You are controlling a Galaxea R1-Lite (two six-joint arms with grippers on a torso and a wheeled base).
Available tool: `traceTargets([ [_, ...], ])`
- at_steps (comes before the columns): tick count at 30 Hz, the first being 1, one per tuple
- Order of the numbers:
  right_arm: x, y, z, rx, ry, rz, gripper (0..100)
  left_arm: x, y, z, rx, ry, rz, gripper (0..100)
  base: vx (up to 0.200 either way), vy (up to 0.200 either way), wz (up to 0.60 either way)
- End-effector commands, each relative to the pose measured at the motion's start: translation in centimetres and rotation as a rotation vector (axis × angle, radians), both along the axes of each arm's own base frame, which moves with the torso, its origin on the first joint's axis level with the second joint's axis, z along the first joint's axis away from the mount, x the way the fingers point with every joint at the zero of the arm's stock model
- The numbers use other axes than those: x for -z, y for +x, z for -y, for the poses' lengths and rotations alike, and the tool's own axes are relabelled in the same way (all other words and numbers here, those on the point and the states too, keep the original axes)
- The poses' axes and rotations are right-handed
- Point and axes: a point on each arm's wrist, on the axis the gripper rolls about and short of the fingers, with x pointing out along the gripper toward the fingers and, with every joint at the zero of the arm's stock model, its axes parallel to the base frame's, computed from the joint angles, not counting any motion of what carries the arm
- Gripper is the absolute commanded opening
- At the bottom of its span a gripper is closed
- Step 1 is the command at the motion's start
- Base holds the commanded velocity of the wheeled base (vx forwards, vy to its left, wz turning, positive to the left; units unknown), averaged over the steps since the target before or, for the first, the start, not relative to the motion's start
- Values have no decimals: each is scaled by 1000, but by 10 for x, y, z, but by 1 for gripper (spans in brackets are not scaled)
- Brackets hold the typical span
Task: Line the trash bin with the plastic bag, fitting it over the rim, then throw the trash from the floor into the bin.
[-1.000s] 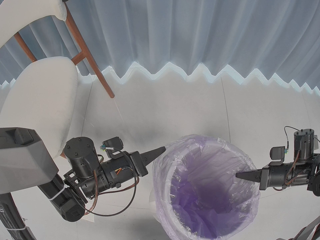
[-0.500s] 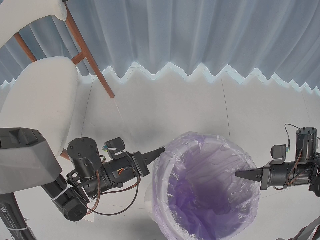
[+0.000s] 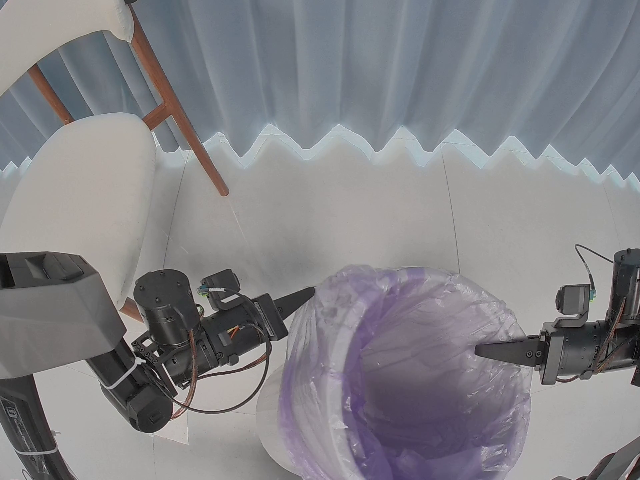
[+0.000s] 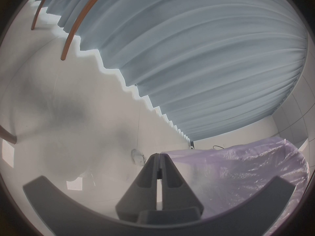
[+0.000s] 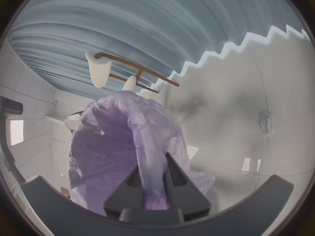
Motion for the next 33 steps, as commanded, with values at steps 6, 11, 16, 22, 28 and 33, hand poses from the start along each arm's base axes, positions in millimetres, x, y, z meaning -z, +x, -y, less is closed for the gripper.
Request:
traceTargets([
  [6,3,10,-1,66,-30,-7,0,-8,-14,-7,3,-1,0,0,0,0,0],
  [11,2,13,1,84,-32,-3,0,-10,-29,-8,24,9,-13,0,0,0,0],
  [16,-2,20,3,109,-30,9,0,-3,-34,-15,14,38,-39,100,0,0,0],
  [22,0,30,8,191,-57,6,0,5,-41,-39,-145,75,-94,100,0,0,0],
  [28,9,41,8,232,-87,-6,0,-15,-52,-70,-273,32,-62,100,0,0,0],
  [33,22,61,3,345,-179,43,0,-43,-71,-73,-233,-62,3,100,0,0,0],
])
